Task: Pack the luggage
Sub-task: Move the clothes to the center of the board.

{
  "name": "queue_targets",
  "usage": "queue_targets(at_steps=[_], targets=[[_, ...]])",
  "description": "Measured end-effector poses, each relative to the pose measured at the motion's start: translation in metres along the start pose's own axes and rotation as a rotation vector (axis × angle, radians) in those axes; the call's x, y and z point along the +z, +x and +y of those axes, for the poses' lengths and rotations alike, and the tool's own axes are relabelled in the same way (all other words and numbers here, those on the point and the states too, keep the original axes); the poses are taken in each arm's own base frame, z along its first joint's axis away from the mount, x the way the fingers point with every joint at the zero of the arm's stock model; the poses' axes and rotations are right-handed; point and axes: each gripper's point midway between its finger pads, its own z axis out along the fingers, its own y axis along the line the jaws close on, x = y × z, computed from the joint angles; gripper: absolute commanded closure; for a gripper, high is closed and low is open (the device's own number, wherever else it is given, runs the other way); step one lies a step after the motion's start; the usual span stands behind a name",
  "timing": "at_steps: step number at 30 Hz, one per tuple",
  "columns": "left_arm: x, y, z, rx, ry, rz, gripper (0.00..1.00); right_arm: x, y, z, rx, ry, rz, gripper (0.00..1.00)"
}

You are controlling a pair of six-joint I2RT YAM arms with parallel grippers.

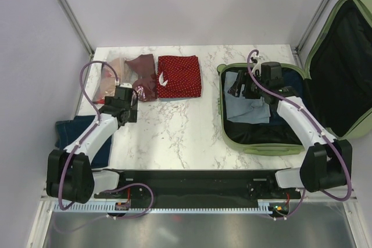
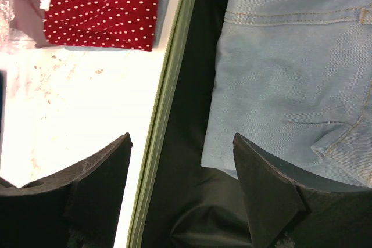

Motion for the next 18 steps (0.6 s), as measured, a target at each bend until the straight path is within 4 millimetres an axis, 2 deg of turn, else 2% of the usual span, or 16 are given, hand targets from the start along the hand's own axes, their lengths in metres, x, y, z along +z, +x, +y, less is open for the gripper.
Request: queue_targets(at_steps=[6, 9, 13, 18], targets=[[0.016, 0.002, 0.018, 0.019, -0.076, 0.011, 0.09, -0.013, -0.004, 0.005, -0.003, -0.043, -0.021, 0.21], [0.027, 0.011, 0.026, 0.02, -0.088, 0.017, 0.07, -0.017, -0.006, 0.007, -0.002, -0.06, -0.03, 0.21], [0.042, 0.024, 0.03, 0.042, -0.064, 0.033, 0.08, -0.021, -0.009, 0.01, -0.005, -0.078, -0.041, 0.21], [0.056, 0.025, 0.028, 0.094, -0.067, 0.045, 0.1, -0.023, -0.006, 0.011, -0.009, -0.087, -0.047, 0.21]])
